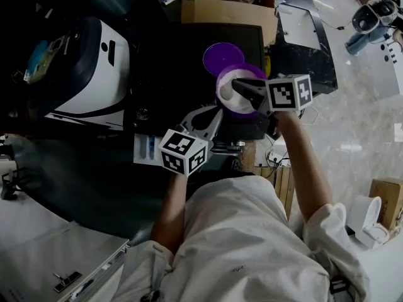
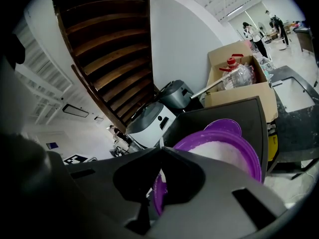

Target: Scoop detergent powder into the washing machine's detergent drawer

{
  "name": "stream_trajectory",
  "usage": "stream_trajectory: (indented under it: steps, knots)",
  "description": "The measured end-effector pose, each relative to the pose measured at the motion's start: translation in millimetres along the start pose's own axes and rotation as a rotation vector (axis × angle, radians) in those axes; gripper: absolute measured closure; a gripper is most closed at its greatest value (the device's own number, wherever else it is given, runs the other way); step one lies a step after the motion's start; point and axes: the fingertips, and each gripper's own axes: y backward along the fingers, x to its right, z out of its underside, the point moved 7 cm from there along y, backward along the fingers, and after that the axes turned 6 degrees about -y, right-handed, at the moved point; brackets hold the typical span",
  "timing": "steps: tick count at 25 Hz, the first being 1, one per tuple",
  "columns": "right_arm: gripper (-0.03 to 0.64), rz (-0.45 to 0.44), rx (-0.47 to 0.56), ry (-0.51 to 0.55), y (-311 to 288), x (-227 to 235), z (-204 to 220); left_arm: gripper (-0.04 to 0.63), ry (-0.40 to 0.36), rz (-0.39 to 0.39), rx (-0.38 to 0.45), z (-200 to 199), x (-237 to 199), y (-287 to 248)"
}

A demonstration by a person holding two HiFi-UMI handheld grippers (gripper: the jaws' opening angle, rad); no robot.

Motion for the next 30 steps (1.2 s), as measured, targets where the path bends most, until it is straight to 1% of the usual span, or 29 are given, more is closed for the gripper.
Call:
stream_trajectory:
  steps: [14, 25, 30]
  knots:
    - [0.607, -0.046, 0.066, -0.070, 16.4, 9.6, -5.3, 0.575, 0.002, -0.023, -0.007, -0.5, 2.5, -5.7]
    - [0.607, -0.059, 0.157, -0.158, 38.0, 23.2, -2.8, 0.577, -0.003, -0.025, -0.004, -2.0, 4.8, -7.8]
    - [0.607, -0.076, 0.207, -0.189, 46.3, 20.8, -2.5, 0.577, 0.001, -0.028, 0.007, -3.0, 4.1, -1.9]
